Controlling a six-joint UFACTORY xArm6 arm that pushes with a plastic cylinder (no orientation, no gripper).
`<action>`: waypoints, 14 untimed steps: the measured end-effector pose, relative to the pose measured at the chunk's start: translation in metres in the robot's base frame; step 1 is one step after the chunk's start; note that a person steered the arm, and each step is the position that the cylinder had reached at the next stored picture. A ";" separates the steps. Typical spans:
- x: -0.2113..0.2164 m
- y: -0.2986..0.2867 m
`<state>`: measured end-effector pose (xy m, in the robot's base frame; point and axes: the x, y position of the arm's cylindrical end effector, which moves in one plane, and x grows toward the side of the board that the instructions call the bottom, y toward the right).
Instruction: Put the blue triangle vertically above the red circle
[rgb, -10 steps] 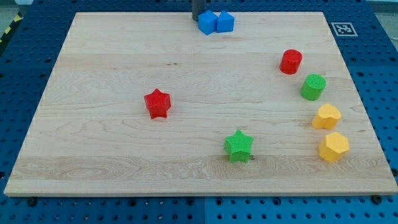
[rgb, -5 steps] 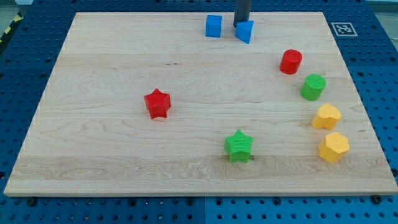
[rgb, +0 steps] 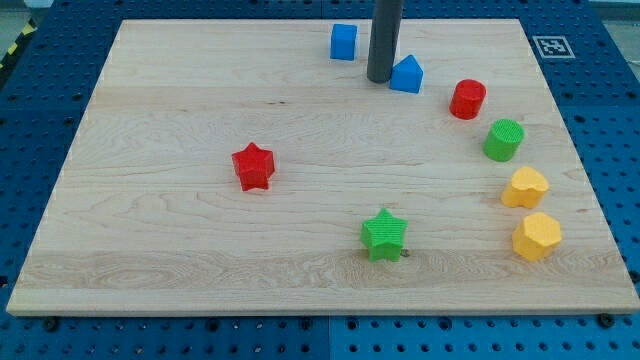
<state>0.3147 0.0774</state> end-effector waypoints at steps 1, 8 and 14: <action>0.000 0.021; 0.042 0.076; -0.010 -0.024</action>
<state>0.3046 0.0537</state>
